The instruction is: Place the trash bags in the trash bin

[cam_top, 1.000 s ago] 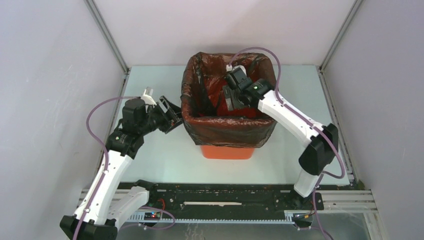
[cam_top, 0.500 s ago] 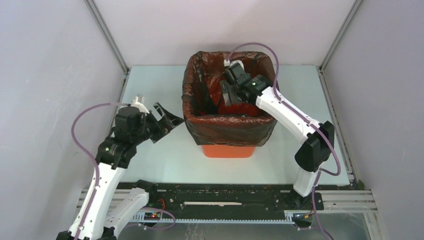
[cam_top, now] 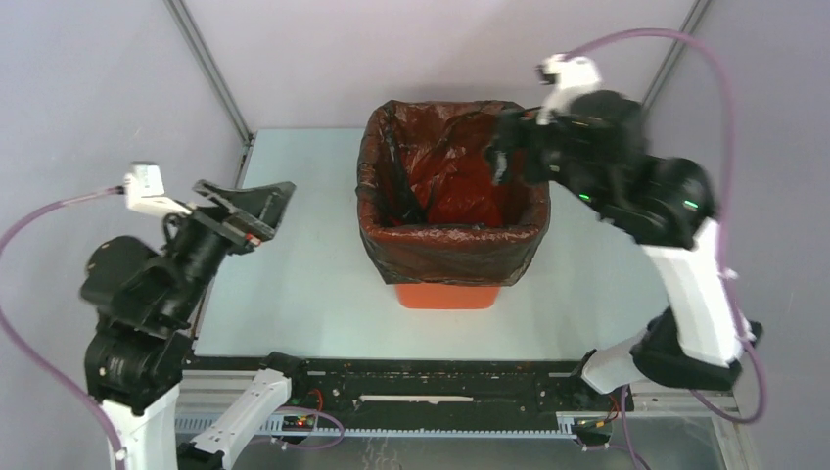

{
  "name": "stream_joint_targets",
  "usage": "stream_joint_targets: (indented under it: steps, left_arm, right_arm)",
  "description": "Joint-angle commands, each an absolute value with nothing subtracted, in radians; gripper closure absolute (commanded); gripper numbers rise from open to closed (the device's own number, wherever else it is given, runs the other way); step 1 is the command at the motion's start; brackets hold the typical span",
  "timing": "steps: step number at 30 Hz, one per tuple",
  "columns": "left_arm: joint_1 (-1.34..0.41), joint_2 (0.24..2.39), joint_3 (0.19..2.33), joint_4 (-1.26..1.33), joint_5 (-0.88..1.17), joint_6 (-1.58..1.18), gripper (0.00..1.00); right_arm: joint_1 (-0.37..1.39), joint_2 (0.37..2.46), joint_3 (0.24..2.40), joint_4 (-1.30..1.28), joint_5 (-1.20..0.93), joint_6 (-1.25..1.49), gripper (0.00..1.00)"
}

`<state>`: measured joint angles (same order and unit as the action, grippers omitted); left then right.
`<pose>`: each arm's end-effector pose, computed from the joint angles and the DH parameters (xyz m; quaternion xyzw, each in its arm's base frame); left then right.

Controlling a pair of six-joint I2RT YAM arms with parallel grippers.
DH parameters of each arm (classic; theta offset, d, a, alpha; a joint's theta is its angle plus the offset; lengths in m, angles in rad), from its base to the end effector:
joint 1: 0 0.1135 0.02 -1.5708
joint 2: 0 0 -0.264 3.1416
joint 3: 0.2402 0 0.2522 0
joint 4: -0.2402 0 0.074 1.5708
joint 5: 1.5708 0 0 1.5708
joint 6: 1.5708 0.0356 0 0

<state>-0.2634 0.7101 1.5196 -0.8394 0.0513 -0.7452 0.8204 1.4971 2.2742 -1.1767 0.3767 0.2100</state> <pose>0.0525 -0.0160 0.5011 -0.1538 0.7009 -0.3525 0.6007 0.1676 0.1606 0.5497 -0.1473 0.8119 0.1317 0.5493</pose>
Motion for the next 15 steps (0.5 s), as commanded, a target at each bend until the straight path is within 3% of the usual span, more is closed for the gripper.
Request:
stream_joint_targets:
  steps: [1, 4, 15]
  left_arm:
    - [-0.259, 0.729, 1.655, -0.668, 0.018, -0.643, 0.00]
    - [-0.259, 0.752, 1.743, -0.633, 0.003, -0.591, 0.00]
    - [-0.260, 0.799, 1.905, -0.638, -0.128, -0.475, 0.00]
  right_arm:
    - [0.833, 1.364, 2.355, -1.310, 0.533, 0.198, 0.07]
    - [0.833, 1.257, 2.362, -1.312, 0.593, 0.200, 0.01]
    - [0.831, 1.064, 2.348, -1.316, 0.721, 0.227, 0.00]
